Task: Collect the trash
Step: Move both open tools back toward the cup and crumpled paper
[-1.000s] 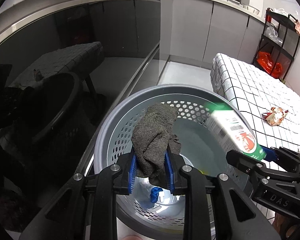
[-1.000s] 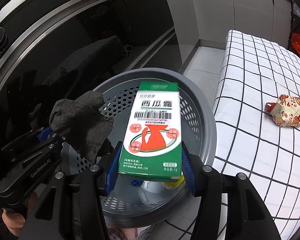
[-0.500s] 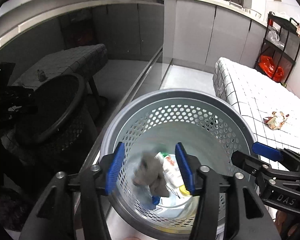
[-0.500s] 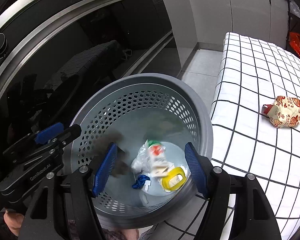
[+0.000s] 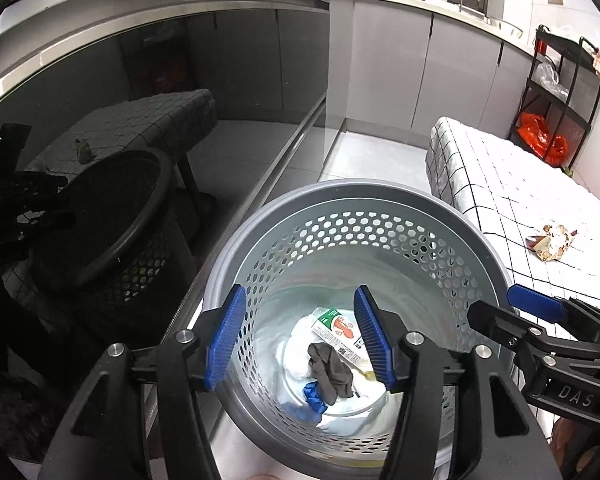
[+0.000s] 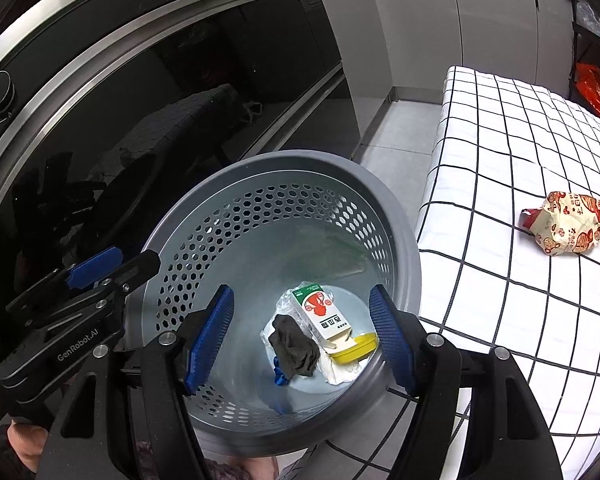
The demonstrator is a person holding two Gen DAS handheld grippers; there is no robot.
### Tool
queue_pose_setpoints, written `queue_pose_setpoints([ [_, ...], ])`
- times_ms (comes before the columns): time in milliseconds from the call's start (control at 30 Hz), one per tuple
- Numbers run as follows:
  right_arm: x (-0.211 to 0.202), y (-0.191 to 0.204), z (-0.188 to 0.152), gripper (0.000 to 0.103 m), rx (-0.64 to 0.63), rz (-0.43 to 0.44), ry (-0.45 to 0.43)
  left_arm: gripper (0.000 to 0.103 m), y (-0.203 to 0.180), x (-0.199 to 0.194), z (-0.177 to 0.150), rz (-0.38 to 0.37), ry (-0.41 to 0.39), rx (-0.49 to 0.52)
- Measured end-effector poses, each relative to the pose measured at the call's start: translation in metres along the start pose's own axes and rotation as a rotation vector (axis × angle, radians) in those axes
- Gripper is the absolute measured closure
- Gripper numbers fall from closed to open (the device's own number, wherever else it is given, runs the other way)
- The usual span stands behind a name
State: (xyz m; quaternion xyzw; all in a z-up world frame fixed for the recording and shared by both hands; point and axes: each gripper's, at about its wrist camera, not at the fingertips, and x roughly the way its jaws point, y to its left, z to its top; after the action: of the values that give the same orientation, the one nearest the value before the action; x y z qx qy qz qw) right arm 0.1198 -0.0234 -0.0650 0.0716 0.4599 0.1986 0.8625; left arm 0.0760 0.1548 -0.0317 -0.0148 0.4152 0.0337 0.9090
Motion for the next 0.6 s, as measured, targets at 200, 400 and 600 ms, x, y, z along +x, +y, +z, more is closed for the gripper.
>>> queue_pose_setpoints([
  [200, -0.005, -0.005, -0.003, 0.036, -0.001, -0.016, -0.003, 0.041, -0.002, -0.005, 0.001, 0.008, -0.020, -0.002],
  [400, -0.014, -0.014, -0.007, 0.035, 0.010, -0.033, -0.013, 0.034, -0.009, -0.010, 0.001, 0.004, -0.042, 0.012],
  [600, -0.026, -0.026, -0.015, 0.034, 0.029, -0.061, -0.026, 0.027, -0.020, -0.019, 0.001, -0.014, -0.072, 0.034],
])
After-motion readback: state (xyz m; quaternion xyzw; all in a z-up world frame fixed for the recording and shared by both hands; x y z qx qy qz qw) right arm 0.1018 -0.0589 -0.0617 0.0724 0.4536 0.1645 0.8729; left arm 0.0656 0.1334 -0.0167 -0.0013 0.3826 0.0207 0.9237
